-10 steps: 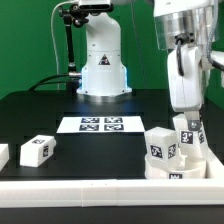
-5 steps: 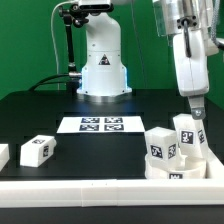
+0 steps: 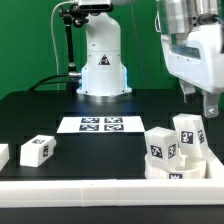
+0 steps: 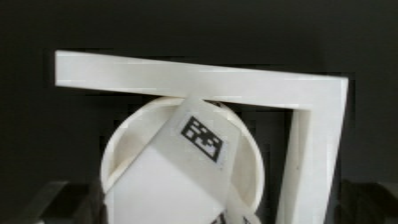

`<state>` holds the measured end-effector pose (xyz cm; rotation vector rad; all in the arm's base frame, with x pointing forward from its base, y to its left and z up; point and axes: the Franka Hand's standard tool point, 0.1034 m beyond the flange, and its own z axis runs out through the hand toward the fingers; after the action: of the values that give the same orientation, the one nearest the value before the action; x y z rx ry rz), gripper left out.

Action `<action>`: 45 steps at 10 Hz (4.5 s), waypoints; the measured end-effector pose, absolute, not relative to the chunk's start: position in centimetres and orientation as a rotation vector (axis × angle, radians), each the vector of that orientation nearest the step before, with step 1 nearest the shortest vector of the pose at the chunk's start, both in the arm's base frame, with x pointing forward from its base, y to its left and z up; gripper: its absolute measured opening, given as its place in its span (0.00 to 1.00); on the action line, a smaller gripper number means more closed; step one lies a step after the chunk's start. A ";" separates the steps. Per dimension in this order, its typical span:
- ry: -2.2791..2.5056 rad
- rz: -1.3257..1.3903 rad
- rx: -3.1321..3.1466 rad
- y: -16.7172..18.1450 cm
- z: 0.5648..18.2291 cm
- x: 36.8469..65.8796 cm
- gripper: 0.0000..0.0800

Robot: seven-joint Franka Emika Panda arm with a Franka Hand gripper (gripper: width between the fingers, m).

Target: Assemble stool

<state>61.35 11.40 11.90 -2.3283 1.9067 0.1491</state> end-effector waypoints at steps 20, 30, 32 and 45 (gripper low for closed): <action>-0.775 0.024 -3.003 11.1 12.1 61.4 0.81; -1.118 -0.061 -2.943 11.7 9.4 61.1 0.81; -1.115 -0.059 -2.944 11.7 8.9 60.7 0.81; -0.604 -0.001 -3.055 9.7 8.7 61.2 0.43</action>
Offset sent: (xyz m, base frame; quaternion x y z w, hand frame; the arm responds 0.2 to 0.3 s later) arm 0.0000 0.0000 0.0000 0.0000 0.0000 -0.1938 0.9810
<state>61.20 9.72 8.71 -3.0547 -0.6039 -0.0013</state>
